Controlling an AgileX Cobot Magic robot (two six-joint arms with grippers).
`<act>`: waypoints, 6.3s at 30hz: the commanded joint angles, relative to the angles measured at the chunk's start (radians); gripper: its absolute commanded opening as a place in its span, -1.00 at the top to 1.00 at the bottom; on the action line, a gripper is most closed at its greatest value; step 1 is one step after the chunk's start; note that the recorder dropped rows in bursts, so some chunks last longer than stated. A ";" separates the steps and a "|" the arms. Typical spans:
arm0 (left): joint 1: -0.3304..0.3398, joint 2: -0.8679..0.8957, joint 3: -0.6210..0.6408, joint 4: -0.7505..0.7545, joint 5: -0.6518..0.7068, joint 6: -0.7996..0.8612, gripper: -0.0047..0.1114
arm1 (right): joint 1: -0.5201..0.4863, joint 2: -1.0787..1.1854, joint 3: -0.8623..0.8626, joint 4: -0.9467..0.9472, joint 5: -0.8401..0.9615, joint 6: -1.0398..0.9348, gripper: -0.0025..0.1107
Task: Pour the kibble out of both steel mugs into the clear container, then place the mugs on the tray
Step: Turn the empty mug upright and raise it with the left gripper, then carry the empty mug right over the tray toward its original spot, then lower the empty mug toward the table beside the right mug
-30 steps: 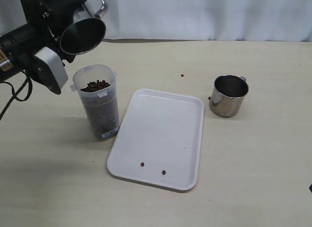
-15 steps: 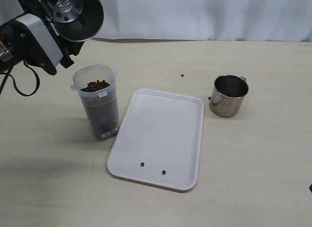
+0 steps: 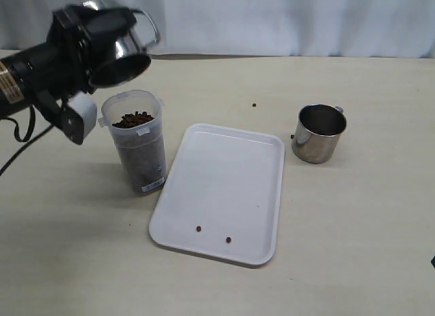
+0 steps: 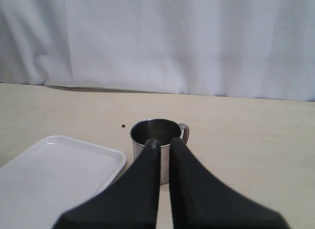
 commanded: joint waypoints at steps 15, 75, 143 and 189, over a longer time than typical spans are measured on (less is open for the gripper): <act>-0.009 -0.001 0.032 -0.069 -0.150 0.144 0.92 | -0.005 -0.003 0.004 -0.007 0.002 0.012 0.86; -0.276 0.243 -0.551 0.592 -0.150 -2.522 0.92 | -0.005 -0.003 0.004 -0.007 0.001 0.012 0.86; -0.670 0.442 -0.301 -0.742 0.327 -1.834 0.92 | -0.005 -0.003 0.004 -0.007 0.001 0.012 0.86; -0.625 0.521 -0.388 -0.603 0.331 -1.783 0.92 | -0.005 -0.003 0.004 -0.007 0.001 0.012 0.86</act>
